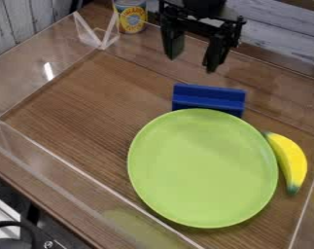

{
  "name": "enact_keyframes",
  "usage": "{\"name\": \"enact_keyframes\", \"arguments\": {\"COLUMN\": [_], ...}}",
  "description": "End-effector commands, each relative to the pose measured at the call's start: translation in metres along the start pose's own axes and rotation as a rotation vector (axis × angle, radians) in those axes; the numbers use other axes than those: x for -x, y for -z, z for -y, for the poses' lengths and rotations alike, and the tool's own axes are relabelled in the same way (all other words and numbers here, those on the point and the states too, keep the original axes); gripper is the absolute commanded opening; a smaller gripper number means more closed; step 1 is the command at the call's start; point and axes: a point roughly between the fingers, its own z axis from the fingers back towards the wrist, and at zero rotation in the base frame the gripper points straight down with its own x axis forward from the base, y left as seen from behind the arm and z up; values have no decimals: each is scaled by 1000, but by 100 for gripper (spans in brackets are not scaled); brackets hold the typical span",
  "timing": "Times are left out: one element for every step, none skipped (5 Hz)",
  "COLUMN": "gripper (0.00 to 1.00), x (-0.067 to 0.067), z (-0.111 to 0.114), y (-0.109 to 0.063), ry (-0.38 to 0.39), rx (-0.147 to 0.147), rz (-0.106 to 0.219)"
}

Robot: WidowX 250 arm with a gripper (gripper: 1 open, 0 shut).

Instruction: Put the banana in the green plate

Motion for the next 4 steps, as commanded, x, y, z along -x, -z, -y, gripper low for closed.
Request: {"name": "enact_keyframes", "arguments": {"gripper": [100,100,100,100], "x": [2,5,6,5], "z": [8,32,62,90], "y": [8,13,16,24], "ry": [-18,-61,-112,-158], "rx": [8,28,45,66], "rz": [-20,-21,-3,24]}}
